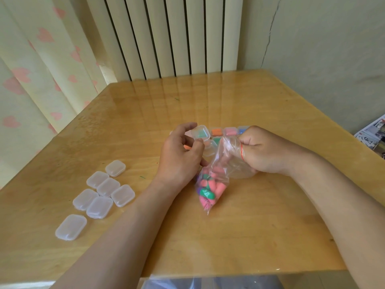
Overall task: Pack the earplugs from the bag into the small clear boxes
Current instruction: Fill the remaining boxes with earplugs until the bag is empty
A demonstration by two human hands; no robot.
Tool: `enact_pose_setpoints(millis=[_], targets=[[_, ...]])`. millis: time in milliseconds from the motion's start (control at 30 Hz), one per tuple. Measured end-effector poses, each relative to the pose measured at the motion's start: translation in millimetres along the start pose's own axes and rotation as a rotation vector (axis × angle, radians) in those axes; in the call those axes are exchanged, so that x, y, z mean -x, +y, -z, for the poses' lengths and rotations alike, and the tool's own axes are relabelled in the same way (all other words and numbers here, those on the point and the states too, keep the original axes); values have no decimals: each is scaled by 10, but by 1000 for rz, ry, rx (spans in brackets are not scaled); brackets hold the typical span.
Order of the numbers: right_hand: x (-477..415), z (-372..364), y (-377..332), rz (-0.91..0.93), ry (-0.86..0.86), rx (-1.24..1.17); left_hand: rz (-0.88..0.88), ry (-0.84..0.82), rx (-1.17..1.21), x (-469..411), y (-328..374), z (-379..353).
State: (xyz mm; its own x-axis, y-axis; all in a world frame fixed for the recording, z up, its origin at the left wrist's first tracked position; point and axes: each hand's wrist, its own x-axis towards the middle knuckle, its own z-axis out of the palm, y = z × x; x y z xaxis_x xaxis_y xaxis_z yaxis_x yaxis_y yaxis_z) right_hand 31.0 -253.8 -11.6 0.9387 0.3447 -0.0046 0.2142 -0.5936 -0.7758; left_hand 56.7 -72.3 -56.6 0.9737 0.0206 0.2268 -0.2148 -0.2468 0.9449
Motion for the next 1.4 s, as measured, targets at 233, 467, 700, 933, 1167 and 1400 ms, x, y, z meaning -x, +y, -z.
enact_pose_setpoints(millis=[233,467,700,933,1167,1400], targets=[[-29,-14,48,-33,-83,131,21,-8,21,-7,-15,-11],[11,-41,-7,53,-84,181,13,-14,-15,1,2,-8],[8,-80,-37,30,-13,285,-7,-11,-32,2,-1,-12],[-6,-12,16,39,3,186,-25,-17,-54,13,6,-4],[-62,157,136,-4,177,57,-13,-17,-48,11,3,0],[-108,223,139,56,480,-135,-7,-33,-32,24,20,13]])
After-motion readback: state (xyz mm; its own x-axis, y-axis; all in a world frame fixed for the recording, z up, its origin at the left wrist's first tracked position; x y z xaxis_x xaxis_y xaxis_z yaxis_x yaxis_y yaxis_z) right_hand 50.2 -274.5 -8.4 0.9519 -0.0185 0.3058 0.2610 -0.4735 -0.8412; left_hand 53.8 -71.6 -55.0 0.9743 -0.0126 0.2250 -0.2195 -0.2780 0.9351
